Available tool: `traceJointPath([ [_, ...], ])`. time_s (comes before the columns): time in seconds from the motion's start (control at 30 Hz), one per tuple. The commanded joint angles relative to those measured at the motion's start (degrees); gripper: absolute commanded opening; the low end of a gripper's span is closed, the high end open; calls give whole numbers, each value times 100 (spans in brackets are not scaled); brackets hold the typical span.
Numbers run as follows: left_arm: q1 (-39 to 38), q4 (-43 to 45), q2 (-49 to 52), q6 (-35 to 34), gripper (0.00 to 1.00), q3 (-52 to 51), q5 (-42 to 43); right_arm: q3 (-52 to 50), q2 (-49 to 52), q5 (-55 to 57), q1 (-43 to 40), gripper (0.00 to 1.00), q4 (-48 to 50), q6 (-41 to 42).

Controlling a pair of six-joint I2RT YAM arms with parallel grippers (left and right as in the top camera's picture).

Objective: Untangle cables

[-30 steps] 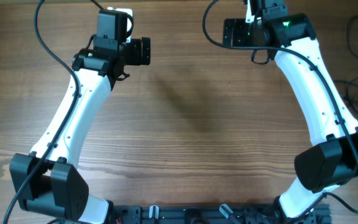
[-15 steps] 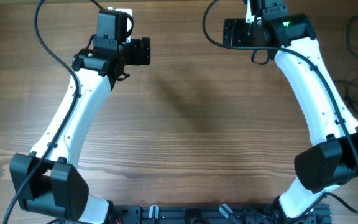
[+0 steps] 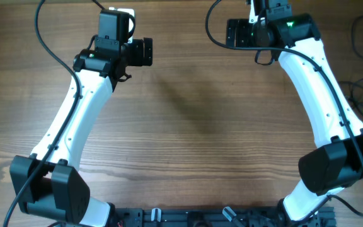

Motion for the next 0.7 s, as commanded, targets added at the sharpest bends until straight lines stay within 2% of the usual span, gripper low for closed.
traceJointPath([
  [0.0,-20,4,39,-57,100,-17,-70,-44,125,-72,24,100,15,-96],
  [0.53,-20,7,-131,-170,100,-35,-72,-44,122,-72,17,100,15,-96],
  [0.67,-20,299,-310,-308,100,-407,-74,-44,125,-72,20,99,15,-98],
])
